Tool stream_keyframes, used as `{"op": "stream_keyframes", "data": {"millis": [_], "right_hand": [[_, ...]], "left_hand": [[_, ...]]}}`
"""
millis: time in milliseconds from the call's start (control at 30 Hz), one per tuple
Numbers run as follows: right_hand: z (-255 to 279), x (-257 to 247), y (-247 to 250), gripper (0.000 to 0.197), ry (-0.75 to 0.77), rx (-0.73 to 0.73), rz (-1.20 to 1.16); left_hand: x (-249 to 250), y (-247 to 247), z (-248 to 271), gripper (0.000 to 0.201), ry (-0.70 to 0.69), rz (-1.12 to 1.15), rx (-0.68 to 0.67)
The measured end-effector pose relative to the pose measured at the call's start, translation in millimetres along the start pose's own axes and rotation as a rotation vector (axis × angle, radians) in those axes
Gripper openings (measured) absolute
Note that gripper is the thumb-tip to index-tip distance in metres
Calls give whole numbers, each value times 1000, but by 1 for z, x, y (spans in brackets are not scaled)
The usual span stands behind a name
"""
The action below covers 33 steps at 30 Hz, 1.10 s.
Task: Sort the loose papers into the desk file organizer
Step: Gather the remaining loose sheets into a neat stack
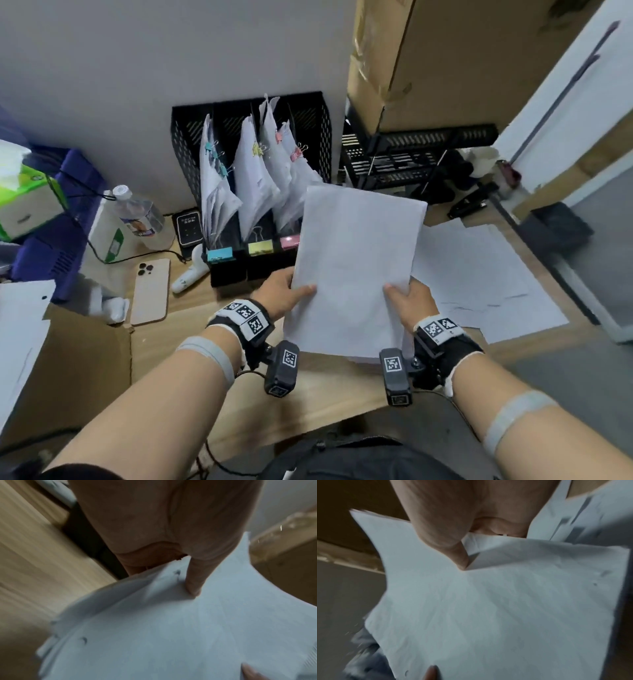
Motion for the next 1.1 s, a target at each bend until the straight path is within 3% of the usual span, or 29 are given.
{"op": "stream_keyframes", "data": {"millis": [167,233,333,500,633,700,833,967,1100], "right_hand": [[-24,59,36,25,-241,-204,105],[-42,68,54,17,-277,-125,63],[-76,79,73,25,-323,-14,56],[-124,101,78,34,-409,-27,85],[-146,111,65,37,-415,-115,28],[-155,115,61,41,-429,-95,26],[-165,120,56,27,-491,-76,31],[-168,122,52,45,-454,-204,110],[-161,123,64,49,-503,-133,93]], "left_hand": [[33,-73,-31,21,-98,-207,-51],[51,-98,-47,27,-123,-235,-40],[67,-128,-74,28,-132,-297,3],[57,-167,-112,40,-69,-520,-20],[34,-170,-122,47,85,-652,14],[28,-171,-125,45,108,-668,17],[30,-170,-130,39,115,-613,10],[32,-167,-132,36,153,-558,2],[25,-166,-132,56,186,-441,42]]}}
Point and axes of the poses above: each hand's wrist, its own z-axis away from the middle knuckle, its own y-axis out of the back of the hand, x = y × z, the point moved 5 cm from there along -z, towards the middle knuckle, and after that the axes turned 8 degrees about x, right-handed, at the moved point
